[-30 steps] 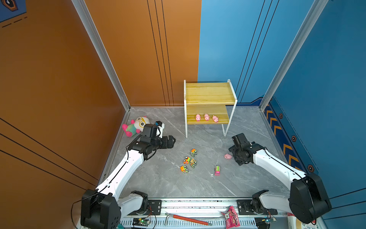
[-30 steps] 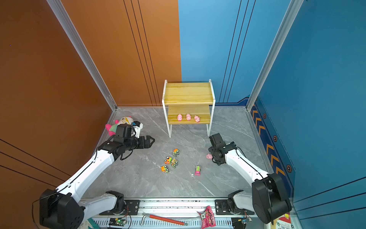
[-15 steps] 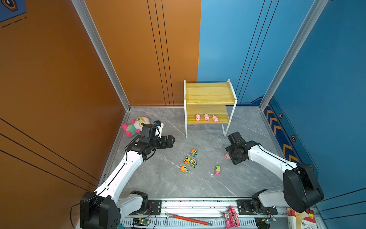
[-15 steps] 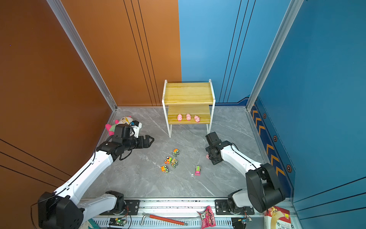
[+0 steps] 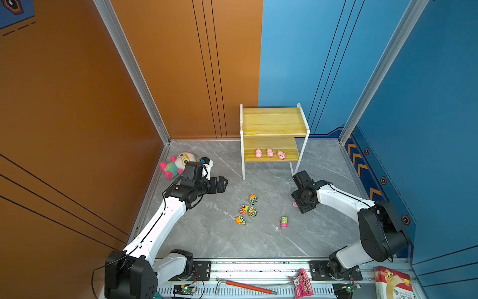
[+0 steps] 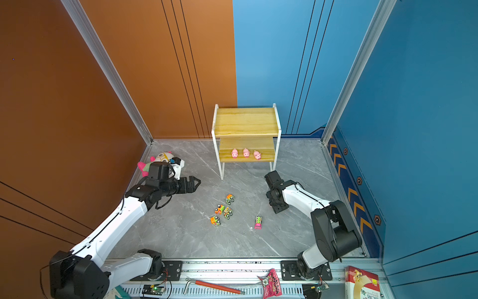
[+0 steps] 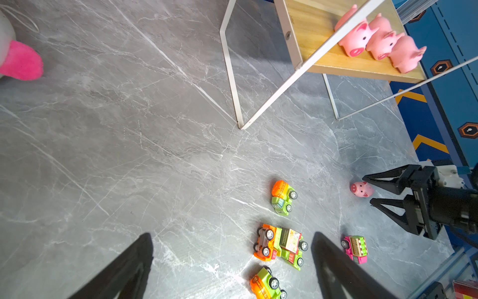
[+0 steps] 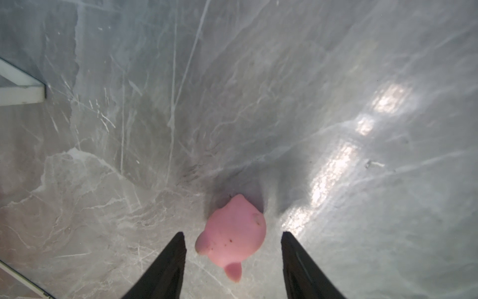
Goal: Organize plastic toys on shelves
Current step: Rotate the plastic toy at the center of the table.
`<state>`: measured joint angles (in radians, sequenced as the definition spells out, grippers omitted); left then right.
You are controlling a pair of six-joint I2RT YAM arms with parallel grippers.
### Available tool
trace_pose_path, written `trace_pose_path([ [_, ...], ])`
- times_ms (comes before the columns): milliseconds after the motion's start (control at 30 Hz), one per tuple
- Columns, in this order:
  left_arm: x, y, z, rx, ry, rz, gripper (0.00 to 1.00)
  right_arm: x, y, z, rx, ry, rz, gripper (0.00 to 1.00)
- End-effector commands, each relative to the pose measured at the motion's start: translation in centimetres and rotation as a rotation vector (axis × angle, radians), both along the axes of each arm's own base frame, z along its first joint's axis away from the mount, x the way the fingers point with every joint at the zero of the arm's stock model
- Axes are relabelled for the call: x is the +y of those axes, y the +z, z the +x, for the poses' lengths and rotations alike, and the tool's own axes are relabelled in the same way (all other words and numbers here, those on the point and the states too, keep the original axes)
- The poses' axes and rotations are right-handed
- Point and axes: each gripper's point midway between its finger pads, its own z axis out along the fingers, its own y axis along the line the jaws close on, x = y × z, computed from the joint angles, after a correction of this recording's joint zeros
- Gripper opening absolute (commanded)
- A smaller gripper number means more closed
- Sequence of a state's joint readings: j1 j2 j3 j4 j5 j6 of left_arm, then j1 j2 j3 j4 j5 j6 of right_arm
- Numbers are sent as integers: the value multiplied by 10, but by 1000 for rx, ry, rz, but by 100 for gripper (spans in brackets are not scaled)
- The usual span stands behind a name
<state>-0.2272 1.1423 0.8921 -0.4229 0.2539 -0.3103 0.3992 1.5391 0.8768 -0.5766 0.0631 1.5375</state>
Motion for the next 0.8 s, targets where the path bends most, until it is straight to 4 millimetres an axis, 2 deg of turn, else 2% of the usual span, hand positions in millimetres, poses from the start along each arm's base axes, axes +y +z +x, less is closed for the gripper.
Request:
trace_pose_path([
  [0, 1, 10, 0, -14, -8, -7, 96, -7, -3, -2, 35, 23, -40, 55],
  [167, 2, 10, 1, -12, -4, -9, 96, -6, -6, 1, 50, 75, -48, 55],
  [333, 2, 9, 1, -10, -3, -8, 96, -3, -8, 5, 73, 191, -66, 44],
  [500, 2, 9, 1, -10, -4, -8, 96, 3, -13, 6, 113, 361, -84, 31],
  [667, 2, 8, 1, -8, -3, -6, 96, 16, -7, 12, 96, 609, -136, 29],
  [767, 2, 8, 2, -7, -2, -6, 96, 27, -2, 15, 83, 780, -193, 31],
])
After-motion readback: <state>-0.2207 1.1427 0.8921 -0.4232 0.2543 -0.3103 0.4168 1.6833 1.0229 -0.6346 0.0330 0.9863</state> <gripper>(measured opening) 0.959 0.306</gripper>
